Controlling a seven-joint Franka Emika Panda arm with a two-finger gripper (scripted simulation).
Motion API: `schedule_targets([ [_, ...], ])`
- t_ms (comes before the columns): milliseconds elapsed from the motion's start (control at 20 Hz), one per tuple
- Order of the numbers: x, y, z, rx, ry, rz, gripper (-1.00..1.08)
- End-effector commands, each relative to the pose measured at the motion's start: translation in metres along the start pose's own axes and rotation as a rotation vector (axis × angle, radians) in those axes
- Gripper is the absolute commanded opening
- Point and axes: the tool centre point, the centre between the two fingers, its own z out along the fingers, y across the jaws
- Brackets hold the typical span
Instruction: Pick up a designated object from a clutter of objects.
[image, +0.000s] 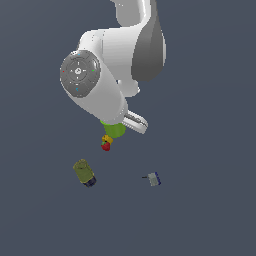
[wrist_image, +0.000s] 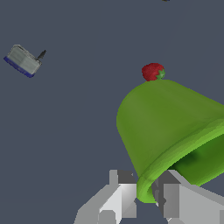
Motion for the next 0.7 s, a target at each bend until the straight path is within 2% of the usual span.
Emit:
schedule_targets([
  [0, -0.024, -0.015, -0.017, 0.000, 0.001, 0.000, -1.00],
  [400, -0.092, -0.061, -0.065, 0.000, 0.001, 0.000, -1.00],
  [650, -0.119, -0.081, -0.086, 0.002, 0.001, 0.000, -1.00],
])
